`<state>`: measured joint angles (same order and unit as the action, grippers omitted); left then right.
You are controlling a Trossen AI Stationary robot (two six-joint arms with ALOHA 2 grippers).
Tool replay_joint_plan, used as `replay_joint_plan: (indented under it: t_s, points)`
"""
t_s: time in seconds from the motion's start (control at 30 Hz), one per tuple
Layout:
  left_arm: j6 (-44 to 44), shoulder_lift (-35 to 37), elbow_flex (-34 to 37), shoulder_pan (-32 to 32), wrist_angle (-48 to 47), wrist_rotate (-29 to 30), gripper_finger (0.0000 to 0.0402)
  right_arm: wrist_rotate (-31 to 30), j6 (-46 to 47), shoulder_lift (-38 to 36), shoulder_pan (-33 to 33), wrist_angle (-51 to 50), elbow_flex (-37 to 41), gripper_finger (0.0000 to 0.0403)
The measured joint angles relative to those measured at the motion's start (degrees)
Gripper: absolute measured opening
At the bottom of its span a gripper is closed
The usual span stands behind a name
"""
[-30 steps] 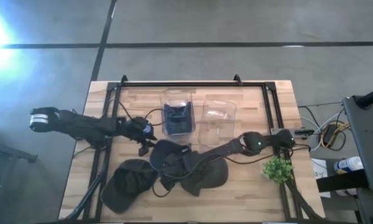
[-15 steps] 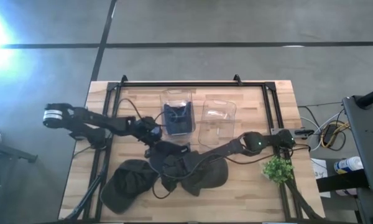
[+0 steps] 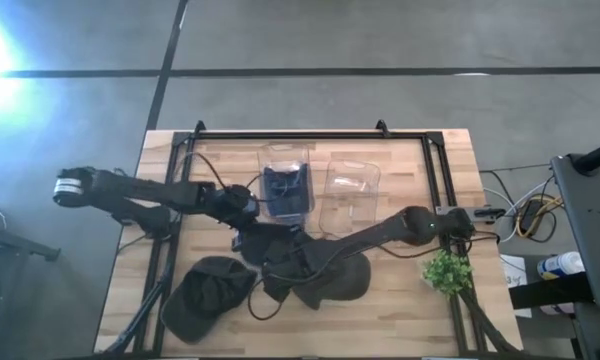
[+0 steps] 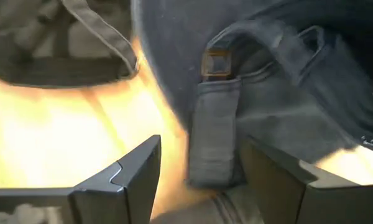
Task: Pick & Place hat
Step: Put the blue cap into the left transparent bin
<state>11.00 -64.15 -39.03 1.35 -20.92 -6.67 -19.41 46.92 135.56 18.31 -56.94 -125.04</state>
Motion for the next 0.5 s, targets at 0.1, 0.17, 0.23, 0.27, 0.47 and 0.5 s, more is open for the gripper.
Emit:
replay_joint_plan:
  t_s: [0.1, 0.17, 0.23, 0.27, 0.47, 0.5]
  points:
    - [0.04, 3.61, -5.98, -1.57, -9.37, 4.73, 0.0007, -4.48, -3.21, -3.99, 0.36, -0.41, 0.03, 0.0215]
    - [0.38, 5.44, -10.23, -3.28, -14.53, 10.01, 0.0007, -9.06, -3.67, -7.55, 0.82, -1.67, 0.0, 0.0215]
    - [1.12, 6.88, -14.64, -5.39, -16.72, 16.67, 0.0007, -14.6, -3.1, -11.26, 1.46, -3.7, 0.02, 0.0215]
    - [1.19, 7.37, -16.69, -6.59, -16.7, 20.34, 0.0007, -17.41, -2.34, -13.15, 1.83, -4.52, 0.09, 0.0215]
    - [-3.3, 4.79, -25.69, -12.43, -15.79, 46.74, 0.0007, -30.38, 3.17, -22.22, 4.92, -14.64, 1.17, 0.0215]
    - [-4.58, 3.55, -26.45, -12.85, -15.7, 51.31, 0.0007, -31.64, 5.72, -23.35, 5.3, -17.55, 1.6, 0.0215]
